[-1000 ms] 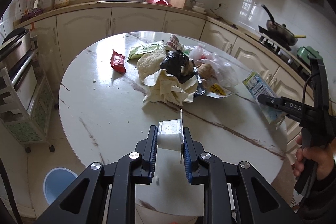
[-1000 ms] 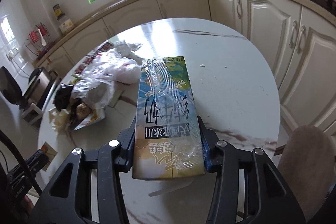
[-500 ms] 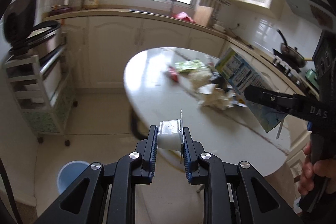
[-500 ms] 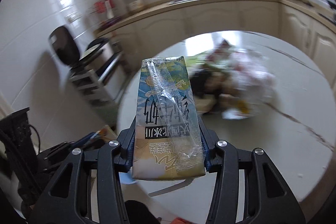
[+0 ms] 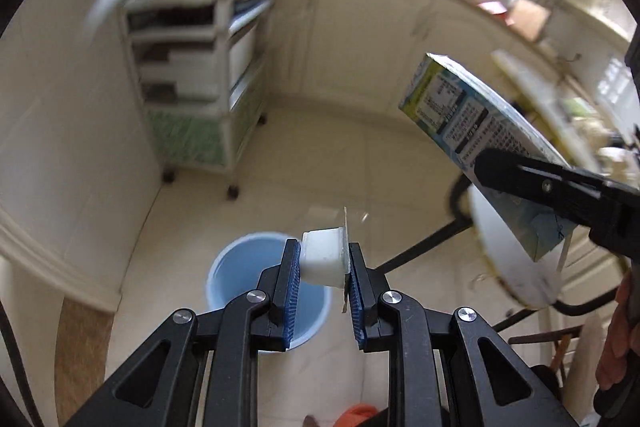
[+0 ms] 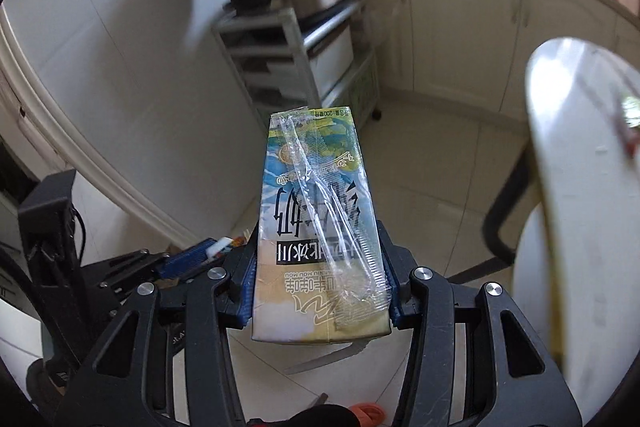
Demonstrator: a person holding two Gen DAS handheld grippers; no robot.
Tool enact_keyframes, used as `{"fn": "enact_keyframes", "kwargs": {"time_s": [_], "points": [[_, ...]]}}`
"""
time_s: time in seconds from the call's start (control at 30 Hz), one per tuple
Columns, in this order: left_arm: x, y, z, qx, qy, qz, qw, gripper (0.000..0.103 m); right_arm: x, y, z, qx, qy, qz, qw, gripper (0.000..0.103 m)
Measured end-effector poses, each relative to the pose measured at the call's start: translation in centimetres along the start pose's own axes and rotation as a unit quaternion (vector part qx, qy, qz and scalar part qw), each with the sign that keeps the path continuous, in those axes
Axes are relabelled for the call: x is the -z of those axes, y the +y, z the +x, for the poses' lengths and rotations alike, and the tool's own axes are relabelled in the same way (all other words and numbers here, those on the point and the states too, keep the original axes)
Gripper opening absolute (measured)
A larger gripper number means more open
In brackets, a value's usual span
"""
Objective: Collect trash
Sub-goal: 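Carry both items to the blue bin and open both tools to drop them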
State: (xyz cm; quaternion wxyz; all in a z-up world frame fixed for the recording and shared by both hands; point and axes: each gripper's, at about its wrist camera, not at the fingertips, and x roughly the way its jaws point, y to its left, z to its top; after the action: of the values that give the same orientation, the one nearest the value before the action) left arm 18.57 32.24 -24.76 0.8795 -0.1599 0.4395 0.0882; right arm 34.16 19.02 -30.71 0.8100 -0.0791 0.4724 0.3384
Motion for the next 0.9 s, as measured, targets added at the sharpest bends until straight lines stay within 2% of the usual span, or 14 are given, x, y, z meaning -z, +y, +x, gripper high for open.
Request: {"fn": "enact_keyframes", "kwargs": {"time_s": [0.17, 0.27, 0.33, 0.4, 0.47, 0.63, 0.67, 0.77, 0.9], "points": [[-0.8, 0.6, 4.7, -0.028, 0.045, -0.011, 0.9985, 0.020, 0.7, -0.3, 6.1, -0.008, 0.052, 0.009, 0.999, 0.046], [-1.1, 0.9, 6.7, -0.031, 0.056, -0.020, 0.9977, 0.028, 0.6, -0.6, 9.1, -0.013, 0.074, 0.016, 0.997, 0.046], [-1.1, 1.4, 7.6, -0.039, 0.062, -0.030, 0.9968, 0.050, 0.8, -0.9, 10.2, -0.019, 0.082, 0.024, 0.996, 0.046], [-1.4, 2.5, 8.0, -0.056, 0.060, -0.041, 0.9958, 0.056, 1.2, -1.1, 11.1, -0.019, 0.088, 0.030, 0.995, 0.046], [-1.4, 3.7, 7.8, -0.065, 0.057, -0.059, 0.9945, 0.056, 1.6, -1.3, 12.3, -0.026, 0.096, 0.033, 0.994, 0.046], [-1.4, 5.5, 5.4, -0.101, 0.037, -0.082, 0.9908, 0.062, 1.9, -0.3, 14.1, -0.053, 0.105, 0.031, 0.993, 0.048], [-1.5, 5.5, 4.6, -0.107, 0.030, -0.083, 0.9904, 0.063, 2.0, -0.1, 14.3, -0.054, 0.109, 0.031, 0.992, 0.052], [-0.9, 4.8, 1.8, -0.113, 0.008, -0.084, 0.9900, 0.066, 1.8, 0.5, 13.4, -0.051, 0.095, 0.029, 0.994, 0.076], [-0.5, 1.4, -3.4, -0.112, -0.037, -0.070, 0.9905, 0.072, 1.1, 0.9, 8.7, -0.028, 0.052, 0.018, 0.998, 0.076]]}}
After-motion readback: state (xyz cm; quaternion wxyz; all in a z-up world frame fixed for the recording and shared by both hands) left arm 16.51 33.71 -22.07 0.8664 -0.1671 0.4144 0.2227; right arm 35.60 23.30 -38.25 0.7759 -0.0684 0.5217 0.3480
